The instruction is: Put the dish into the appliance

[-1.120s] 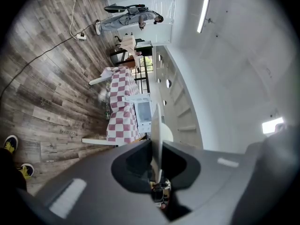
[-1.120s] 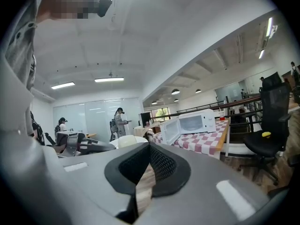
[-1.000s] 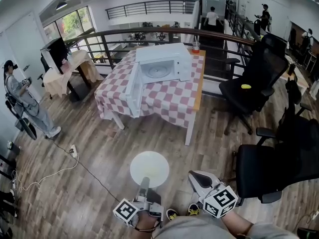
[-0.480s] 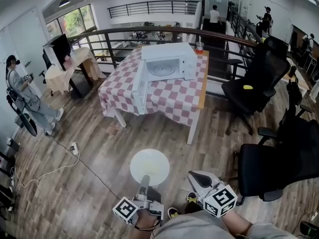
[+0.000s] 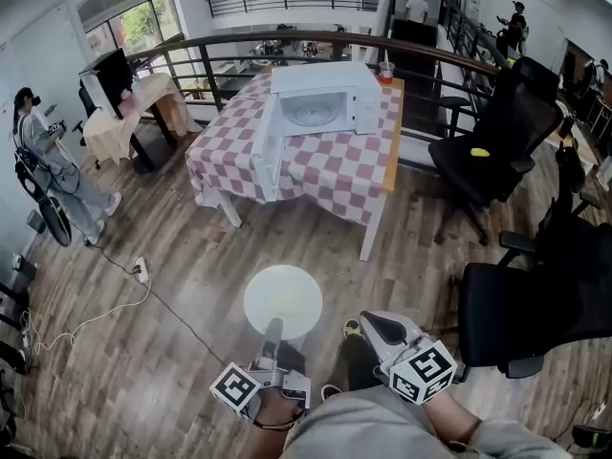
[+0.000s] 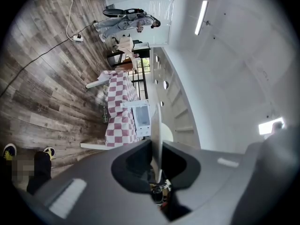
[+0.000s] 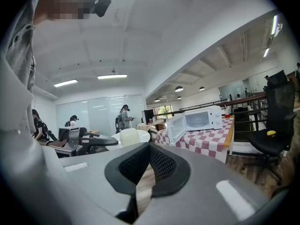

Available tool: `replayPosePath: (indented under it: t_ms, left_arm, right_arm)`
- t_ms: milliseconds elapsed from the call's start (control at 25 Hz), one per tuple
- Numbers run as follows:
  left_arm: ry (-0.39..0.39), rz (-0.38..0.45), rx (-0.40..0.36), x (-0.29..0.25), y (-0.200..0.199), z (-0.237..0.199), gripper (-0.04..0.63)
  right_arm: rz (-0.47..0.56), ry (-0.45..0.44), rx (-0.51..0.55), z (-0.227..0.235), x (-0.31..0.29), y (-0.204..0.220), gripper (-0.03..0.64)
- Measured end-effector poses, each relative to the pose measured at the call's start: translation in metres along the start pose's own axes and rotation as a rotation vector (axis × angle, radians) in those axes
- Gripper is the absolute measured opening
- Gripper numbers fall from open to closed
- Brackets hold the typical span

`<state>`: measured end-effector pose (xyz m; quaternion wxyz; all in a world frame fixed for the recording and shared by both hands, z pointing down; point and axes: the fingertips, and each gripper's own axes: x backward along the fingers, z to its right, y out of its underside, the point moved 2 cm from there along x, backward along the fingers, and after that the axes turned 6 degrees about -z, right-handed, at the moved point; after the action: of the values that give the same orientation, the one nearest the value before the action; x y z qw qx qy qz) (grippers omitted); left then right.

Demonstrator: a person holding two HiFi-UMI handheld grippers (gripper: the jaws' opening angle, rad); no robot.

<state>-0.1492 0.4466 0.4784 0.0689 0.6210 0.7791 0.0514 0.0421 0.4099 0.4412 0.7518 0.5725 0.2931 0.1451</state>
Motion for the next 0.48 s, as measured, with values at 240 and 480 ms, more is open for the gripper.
replayPosePath:
  t_ms: [240, 480]
  left_arm:
    - [0.004, -0.015, -0.017, -0.031, -0.009, -0.002, 0.029]
    - [0.003, -0.030, -0.003, -0.077, -0.022, -0.006, 0.029]
  right_arm:
    - [0.009, 0.004, -0.030, 0.027, -0.020, -0.004, -0.002]
    - [-0.007, -0.010, -0.020, 0.053, -0.056, -0.013, -0.002]
